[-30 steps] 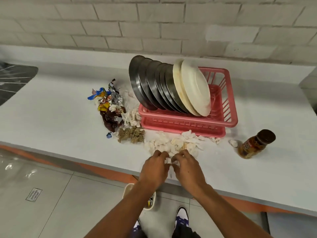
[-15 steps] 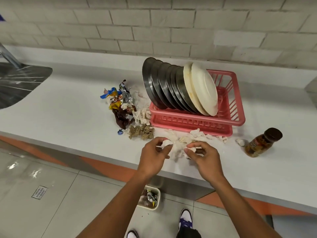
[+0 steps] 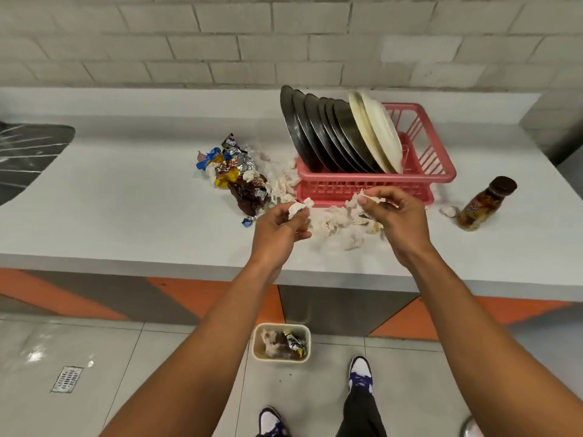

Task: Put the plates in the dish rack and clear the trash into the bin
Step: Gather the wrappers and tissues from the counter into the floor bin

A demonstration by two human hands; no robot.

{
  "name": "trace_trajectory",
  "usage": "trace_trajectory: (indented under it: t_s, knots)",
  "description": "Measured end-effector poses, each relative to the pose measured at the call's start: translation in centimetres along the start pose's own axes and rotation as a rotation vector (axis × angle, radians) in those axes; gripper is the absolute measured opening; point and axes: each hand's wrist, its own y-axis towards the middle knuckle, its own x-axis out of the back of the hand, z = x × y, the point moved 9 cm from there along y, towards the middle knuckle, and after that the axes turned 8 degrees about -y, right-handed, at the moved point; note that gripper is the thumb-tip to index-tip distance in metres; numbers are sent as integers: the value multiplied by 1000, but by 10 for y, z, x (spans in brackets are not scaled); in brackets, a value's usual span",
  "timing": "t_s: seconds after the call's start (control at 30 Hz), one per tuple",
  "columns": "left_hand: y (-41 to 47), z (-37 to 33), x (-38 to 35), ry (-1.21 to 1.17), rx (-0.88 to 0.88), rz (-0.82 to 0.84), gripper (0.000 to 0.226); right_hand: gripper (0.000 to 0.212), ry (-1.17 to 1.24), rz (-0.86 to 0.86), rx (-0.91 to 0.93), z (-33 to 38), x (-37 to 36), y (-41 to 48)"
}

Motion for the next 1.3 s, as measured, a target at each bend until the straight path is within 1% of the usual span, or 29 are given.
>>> trace_trajectory:
  t_s: [0.03,0.13,0.27,0.33,0.47,0.57,0.67,0.77,0.87,1.0,1.07,1.17,1.3]
  knots:
    - [-4,-3,6,-18,2,-6,6,12,1,-1,14,8,-1,-2]
    - [-17,-12,31,-35,-2,-5,22,17,44,7,38,29,-9,-18]
    - [-40,-16,65,-9,-18,0,20,19,117,114,35,39,-37,-50]
    - [-51,-9,81,4,-9,-17,17,17,123,192,-6,28,-56,-68]
    - [-71,20,108,73,30,-88,19,15,74,342,-141,-17,-95,-99]
    - [-79,53,126,117,73,-132,21,13,44,410,-224,-53,-116,-114]
    - [-80,97,148,175,128,-171,18,16,17,430,-290,-90,-133,-124]
    - [-75,149,173,213,201,-223,19,18,-36,472,-353,-139,-156,-131]
    - [-63,200,191,281,260,-216,17,16,-139,524,-405,-201,-179,-140]
    - [-37,279,220,488,359,-172,12,13,-373,571,-422,-303,-205,-142]
    - [-22,322,237,589,392,-160,13,21,-457,575,-431,-355,-216,-139]
    - [-1,385,257,779,437,-120,22,32,-551,575,-394,-424,-233,-132]
    - [18,470,272,876,483,-54,23,31,-666,618,-375,-517,-255,-128]
